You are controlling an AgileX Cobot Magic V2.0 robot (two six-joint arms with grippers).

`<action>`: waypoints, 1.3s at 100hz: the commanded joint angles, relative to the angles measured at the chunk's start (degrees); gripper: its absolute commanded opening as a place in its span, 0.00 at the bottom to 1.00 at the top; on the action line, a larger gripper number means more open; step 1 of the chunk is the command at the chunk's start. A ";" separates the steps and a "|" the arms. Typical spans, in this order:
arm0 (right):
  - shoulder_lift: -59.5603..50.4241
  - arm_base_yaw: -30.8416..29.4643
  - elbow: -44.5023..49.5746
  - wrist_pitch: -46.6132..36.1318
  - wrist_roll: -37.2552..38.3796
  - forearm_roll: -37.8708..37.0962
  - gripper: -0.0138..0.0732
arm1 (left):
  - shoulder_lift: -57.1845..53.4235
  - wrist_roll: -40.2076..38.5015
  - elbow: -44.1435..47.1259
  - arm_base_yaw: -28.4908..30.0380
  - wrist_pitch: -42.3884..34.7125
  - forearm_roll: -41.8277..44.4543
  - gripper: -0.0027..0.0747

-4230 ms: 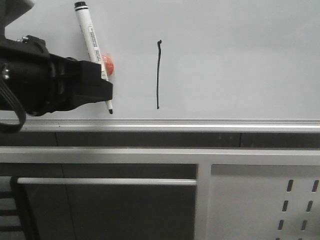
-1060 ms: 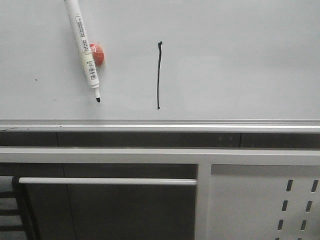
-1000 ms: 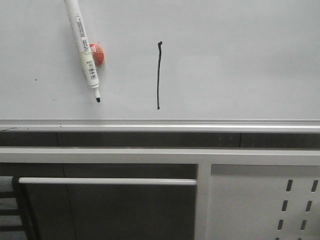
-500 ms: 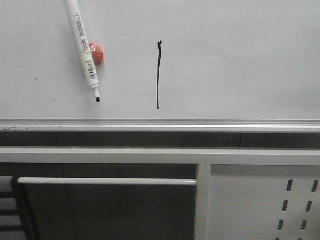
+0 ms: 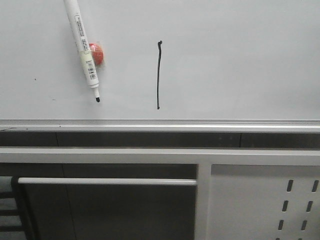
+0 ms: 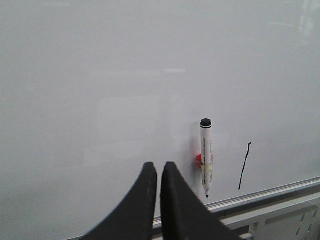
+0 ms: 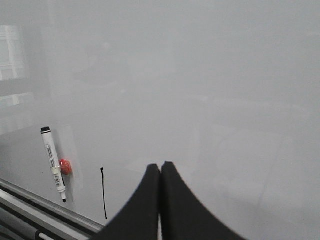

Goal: Write number 1 on whiteboard

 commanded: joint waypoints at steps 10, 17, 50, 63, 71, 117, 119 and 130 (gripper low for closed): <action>0.68 -0.22 -1.38 1.90 -0.54 -0.89 0.07 | 0.52 0.01 -1.28 -0.31 -3.74 7.99 0.01; 0.68 -0.22 -1.38 1.90 -0.54 -0.89 0.07 | 0.50 0.01 -1.01 -0.31 -3.35 11.12 0.01; 0.68 -0.22 -1.38 1.77 -0.54 -0.89 0.07 | -2.02 10.63 5.95 0.38 -6.02 2.70 0.01; 0.68 -0.22 -1.38 1.77 -0.54 -0.89 0.07 | -2.66 15.43 12.65 5.47 -15.92 -3.57 0.01; 0.68 -0.22 -1.38 1.77 -0.54 -0.89 0.07 | -2.66 16.67 17.64 10.41 -20.75 -10.64 0.01; 0.68 -0.22 -1.38 1.53 -0.54 -0.89 0.07 | -7.37 17.49 30.04 28.92 -18.95 -22.36 0.01; 0.68 -0.22 -1.38 1.53 -0.54 -0.89 0.07 | -7.37 17.47 30.04 28.92 -18.12 -22.36 0.01; 0.68 -0.22 -1.38 1.38 -0.54 -0.89 0.07 | -7.37 17.51 30.04 28.92 -13.87 -22.92 0.01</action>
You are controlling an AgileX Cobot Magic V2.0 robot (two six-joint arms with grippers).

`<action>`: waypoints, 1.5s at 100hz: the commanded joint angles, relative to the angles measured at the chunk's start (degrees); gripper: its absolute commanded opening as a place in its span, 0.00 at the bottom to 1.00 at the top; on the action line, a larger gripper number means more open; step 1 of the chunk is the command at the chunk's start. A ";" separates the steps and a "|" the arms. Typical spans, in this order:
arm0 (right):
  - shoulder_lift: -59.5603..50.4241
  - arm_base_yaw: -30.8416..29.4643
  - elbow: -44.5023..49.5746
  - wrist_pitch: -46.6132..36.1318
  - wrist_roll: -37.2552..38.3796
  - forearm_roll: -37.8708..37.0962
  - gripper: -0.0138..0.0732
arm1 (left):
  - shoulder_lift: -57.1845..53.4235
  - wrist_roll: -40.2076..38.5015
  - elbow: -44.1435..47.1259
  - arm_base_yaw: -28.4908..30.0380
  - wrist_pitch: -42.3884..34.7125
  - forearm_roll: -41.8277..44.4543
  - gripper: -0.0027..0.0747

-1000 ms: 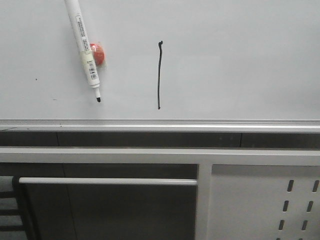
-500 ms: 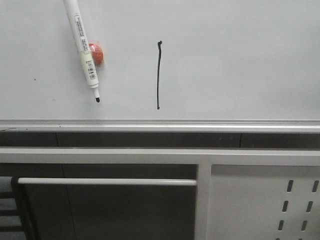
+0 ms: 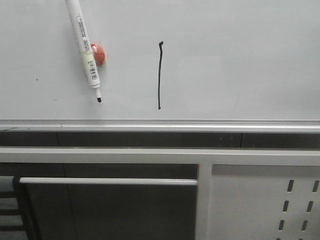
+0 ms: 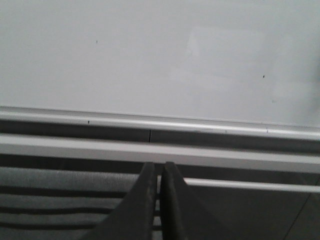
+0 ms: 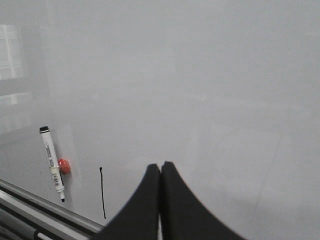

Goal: Write number 1 on whiteboard

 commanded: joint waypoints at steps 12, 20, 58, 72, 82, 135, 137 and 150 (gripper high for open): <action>0.68 -0.22 -1.38 1.79 -0.45 -0.89 0.07 | -1.62 0.25 1.20 0.17 1.52 -4.84 0.01; 0.68 -0.22 -1.38 1.79 -0.45 -0.89 0.07 | -1.62 0.25 1.20 0.17 1.26 -5.60 0.01; 0.68 -0.22 -1.38 1.79 -0.45 -0.89 0.07 | -1.62 0.25 1.20 0.17 1.26 -5.60 0.01; 0.68 -0.22 -1.38 1.74 -0.45 -0.89 0.07 | -1.62 0.25 1.20 0.17 1.26 -5.60 0.01; 0.68 -0.22 -1.38 1.74 -0.45 -0.89 0.07 | -1.62 0.25 1.20 0.17 1.26 -5.60 0.01; 3.71 -2.78 0.27 -0.84 -8.33 -0.86 0.07 | -1.62 0.25 1.20 0.17 1.26 -5.60 0.01; 4.12 -3.33 0.41 -0.27 -8.21 -0.86 0.07 | -1.62 0.25 1.20 0.17 1.26 -5.60 0.01; 6.49 -5.39 0.91 0.47 -7.88 -0.86 0.07 | -1.62 0.25 1.20 0.17 1.26 -5.60 0.01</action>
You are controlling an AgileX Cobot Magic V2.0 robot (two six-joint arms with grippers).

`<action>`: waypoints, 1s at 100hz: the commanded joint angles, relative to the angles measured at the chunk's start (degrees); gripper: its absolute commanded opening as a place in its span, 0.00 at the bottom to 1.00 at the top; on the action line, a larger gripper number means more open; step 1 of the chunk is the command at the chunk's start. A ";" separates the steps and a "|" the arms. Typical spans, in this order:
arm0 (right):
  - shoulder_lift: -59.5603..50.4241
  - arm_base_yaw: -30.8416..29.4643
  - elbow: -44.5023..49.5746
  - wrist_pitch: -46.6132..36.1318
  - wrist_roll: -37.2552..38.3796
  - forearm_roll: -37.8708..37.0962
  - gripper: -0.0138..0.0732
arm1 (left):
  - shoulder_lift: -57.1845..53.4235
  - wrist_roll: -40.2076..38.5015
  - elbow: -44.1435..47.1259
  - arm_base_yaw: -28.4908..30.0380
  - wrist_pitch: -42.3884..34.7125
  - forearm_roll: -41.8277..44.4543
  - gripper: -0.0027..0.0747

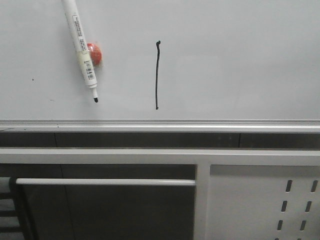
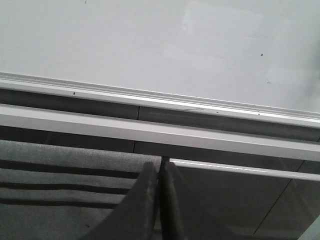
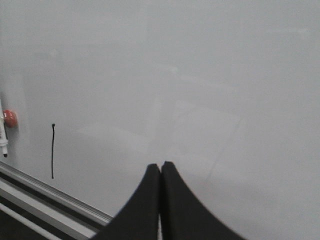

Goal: Write number 1 on whiteboard

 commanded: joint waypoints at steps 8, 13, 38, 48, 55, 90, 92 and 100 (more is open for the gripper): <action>2.90 -1.14 -1.90 1.95 -0.46 -0.86 0.07 | -1.62 0.01 1.30 0.17 -2.40 -0.96 0.01; 2.90 -1.14 -1.90 2.06 0.74 -1.56 0.07 | -1.62 0.01 1.30 0.17 -2.40 -0.96 0.01; 10.99 -3.23 5.29 -1.49 52.02 -46.11 0.07 | -1.62 0.01 1.30 0.17 -2.40 -0.96 0.01; 17.06 -11.21 9.64 0.53 79.98 -65.77 0.07 | -1.62 0.01 1.30 0.17 -2.40 -0.96 0.01; 19.12 -19.88 10.78 11.86 95.55 -77.64 0.07 | -1.62 0.01 1.30 0.17 -2.40 -0.96 0.01; 2.63 -43.35 16.35 38.82 132.98 -116.10 0.07 | -1.62 0.01 1.30 0.17 -2.40 -0.96 0.01; 0.95 -43.80 17.08 39.86 132.98 -116.10 0.07 | -1.62 0.01 1.30 0.17 -2.40 -0.96 0.01; -4.73 -45.41 19.14 43.21 132.98 -116.10 0.07 | -1.62 0.01 1.30 0.17 -2.40 -0.96 0.01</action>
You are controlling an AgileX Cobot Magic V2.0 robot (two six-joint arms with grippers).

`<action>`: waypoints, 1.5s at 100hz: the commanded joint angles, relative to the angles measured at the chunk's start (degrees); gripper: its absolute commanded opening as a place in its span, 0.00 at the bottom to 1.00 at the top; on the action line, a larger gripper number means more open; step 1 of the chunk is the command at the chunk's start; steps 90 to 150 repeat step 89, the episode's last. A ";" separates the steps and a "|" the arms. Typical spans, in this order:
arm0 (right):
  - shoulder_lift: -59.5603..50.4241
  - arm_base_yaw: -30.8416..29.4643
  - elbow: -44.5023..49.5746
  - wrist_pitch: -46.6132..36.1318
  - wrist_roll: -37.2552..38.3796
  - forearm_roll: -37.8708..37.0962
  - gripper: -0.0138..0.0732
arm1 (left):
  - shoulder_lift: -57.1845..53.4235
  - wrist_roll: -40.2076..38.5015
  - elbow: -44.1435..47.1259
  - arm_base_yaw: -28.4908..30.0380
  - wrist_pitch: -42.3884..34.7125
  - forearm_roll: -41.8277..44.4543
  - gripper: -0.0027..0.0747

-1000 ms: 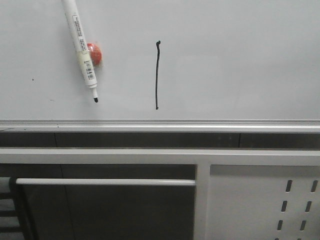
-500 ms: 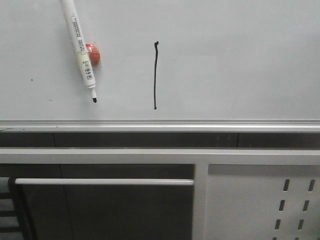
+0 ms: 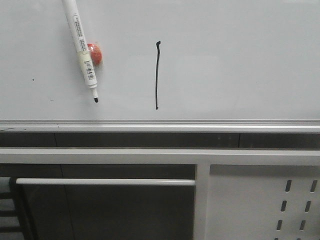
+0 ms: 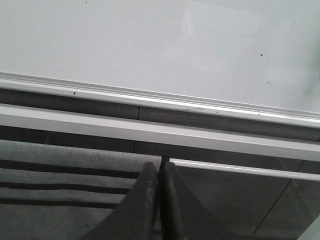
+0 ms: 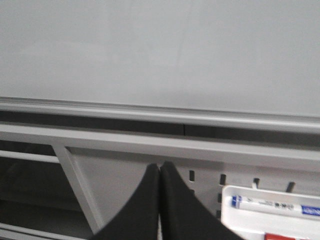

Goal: Write number 1 on whiteboard

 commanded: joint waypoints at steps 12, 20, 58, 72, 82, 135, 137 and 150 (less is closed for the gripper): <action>-10.62 -3.80 1.58 6.33 0.65 -0.97 0.07 | -1.62 0.01 1.30 0.17 -2.40 -0.96 0.01; -9.86 -4.18 1.58 7.73 0.65 -0.97 0.07 | -1.51 0.01 1.30 0.17 -2.40 -0.96 0.01; -10.19 -4.18 1.58 7.62 -0.23 -0.97 0.07 | -1.51 0.01 1.30 0.17 -2.40 -0.96 0.01; -10.19 -4.18 1.58 7.62 -0.23 -0.97 0.07 | -1.51 0.01 1.30 0.17 -2.40 -0.96 0.01; -10.19 -4.18 1.58 7.62 -0.23 -0.97 0.07 | -1.51 0.01 1.30 0.17 -2.40 -0.96 0.01; -10.19 -4.18 1.58 7.62 -0.23 -0.97 0.07 | -1.51 0.01 1.30 0.17 -2.40 -0.96 0.01; -10.19 -4.18 1.58 7.62 -0.23 -0.97 0.07 | -1.51 0.01 1.30 0.17 -2.40 -0.96 0.01; -10.19 -4.18 1.58 7.62 -0.23 -0.97 0.07 | -1.51 0.01 1.30 0.17 -2.40 -0.96 0.01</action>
